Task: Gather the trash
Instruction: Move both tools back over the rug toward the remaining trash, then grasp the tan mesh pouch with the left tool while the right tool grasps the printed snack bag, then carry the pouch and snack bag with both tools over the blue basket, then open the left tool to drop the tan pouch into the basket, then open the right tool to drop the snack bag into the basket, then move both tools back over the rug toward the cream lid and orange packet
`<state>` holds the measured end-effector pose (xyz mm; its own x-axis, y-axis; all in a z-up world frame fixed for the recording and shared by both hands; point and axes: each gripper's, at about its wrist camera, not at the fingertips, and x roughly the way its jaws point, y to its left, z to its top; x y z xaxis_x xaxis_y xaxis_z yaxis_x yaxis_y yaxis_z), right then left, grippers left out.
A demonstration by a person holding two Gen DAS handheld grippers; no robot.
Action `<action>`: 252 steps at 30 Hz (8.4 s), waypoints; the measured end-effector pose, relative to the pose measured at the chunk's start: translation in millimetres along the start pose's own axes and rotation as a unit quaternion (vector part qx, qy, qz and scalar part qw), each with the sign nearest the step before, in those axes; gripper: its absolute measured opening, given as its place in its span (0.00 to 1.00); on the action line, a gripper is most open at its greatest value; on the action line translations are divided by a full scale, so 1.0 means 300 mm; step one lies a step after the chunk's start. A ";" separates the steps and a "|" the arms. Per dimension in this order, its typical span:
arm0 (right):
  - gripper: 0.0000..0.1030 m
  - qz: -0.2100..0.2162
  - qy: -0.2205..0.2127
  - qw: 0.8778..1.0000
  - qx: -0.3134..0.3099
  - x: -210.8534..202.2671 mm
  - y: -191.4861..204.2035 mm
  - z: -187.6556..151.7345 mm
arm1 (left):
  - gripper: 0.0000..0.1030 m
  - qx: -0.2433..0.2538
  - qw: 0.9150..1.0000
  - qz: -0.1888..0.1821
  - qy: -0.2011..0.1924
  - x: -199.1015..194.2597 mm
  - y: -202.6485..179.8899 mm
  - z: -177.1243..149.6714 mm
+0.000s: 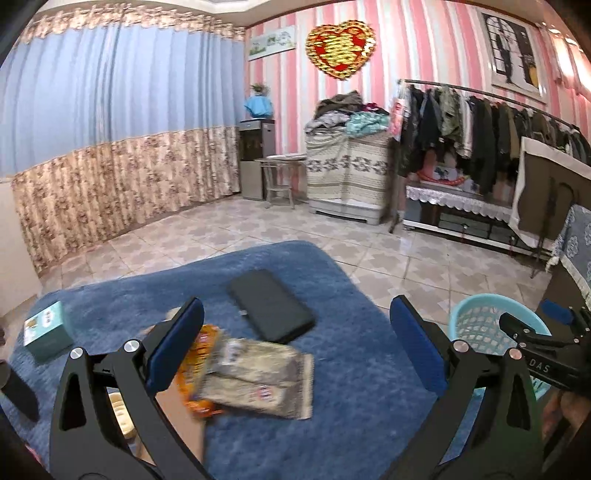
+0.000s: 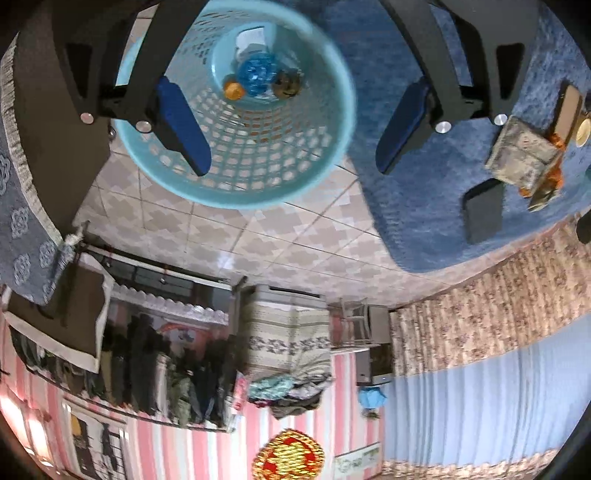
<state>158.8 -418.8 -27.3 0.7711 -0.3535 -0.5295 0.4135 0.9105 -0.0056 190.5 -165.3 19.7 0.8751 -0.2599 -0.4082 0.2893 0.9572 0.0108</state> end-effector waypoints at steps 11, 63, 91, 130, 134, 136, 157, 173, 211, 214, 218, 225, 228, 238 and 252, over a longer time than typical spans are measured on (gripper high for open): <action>0.94 0.058 -0.037 0.996 -0.064 -0.130 0.292 -0.010 | 0.95 -0.032 0.998 0.046 0.000 -0.120 0.260 -0.024; 0.93 0.147 0.100 0.974 -0.140 0.072 0.740 -0.216 | 0.65 -0.067 0.981 0.077 0.165 -0.042 0.693 -0.455; 0.08 0.249 0.100 0.961 -0.072 0.121 0.678 -0.146 | 0.44 -0.099 0.985 0.093 0.106 -0.120 0.736 -0.340; 0.03 0.234 0.028 0.971 -0.050 -0.090 0.228 -0.089 | 0.43 -0.029 0.998 0.042 0.046 -0.178 0.365 -0.152; 0.03 0.223 0.021 0.974 -0.037 -0.100 0.188 -0.081 | 0.43 -0.030 0.998 0.035 0.042 -0.168 0.348 -0.136; 0.03 0.210 0.017 0.977 -0.029 -0.103 0.152 -0.077 | 0.43 -0.030 0.998 0.028 0.038 -0.162 0.330 -0.124; 0.03 0.072 0.011 0.996 0.051 -0.096 -0.253 -0.076 | 0.43 0.007 0.998 -0.067 0.012 -0.034 -0.061 -0.040; 0.03 0.038 0.027 0.994 0.097 -0.041 -0.383 -0.124 | 0.43 0.047 0.988 -0.145 0.037 0.129 -0.468 -0.067; 0.03 -0.006 0.051 0.991 0.123 0.081 -0.465 -0.091 | 0.92 0.062 0.986 -0.147 0.051 0.345 -0.638 -0.026; 0.03 -0.012 0.051 0.992 0.116 0.090 -0.446 -0.083 | 0.94 0.053 0.989 -0.129 0.043 0.332 -0.580 0.001; 0.04 -0.019 0.057 0.993 0.104 0.109 -0.414 -0.078 | 0.95 0.050 0.992 -0.108 0.030 0.308 -0.515 0.021; 0.31 -0.025 0.072 0.993 0.085 0.150 -0.350 -0.076 | 0.95 0.023 0.995 -0.089 0.030 0.273 -0.399 0.032; 0.64 -0.029 0.061 0.994 0.081 0.145 -0.323 -0.071 | 0.95 0.019 0.996 -0.082 0.028 0.255 -0.359 0.037; 0.92 -0.048 0.040 0.994 0.084 0.102 -0.285 -0.046 | 0.95 0.007 0.998 -0.053 0.019 0.173 -0.220 0.042; 0.95 -0.026 -0.002 0.998 0.056 0.000 -0.125 0.015 | 0.95 -0.009 1.000 -0.003 0.012 0.041 -0.008 0.017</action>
<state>145.5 -454.0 -23.1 0.7488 -0.4017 -0.5271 0.5054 0.8607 0.0621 202.5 -171.4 19.4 0.8641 -0.2620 -0.4298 0.2868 0.9580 -0.0074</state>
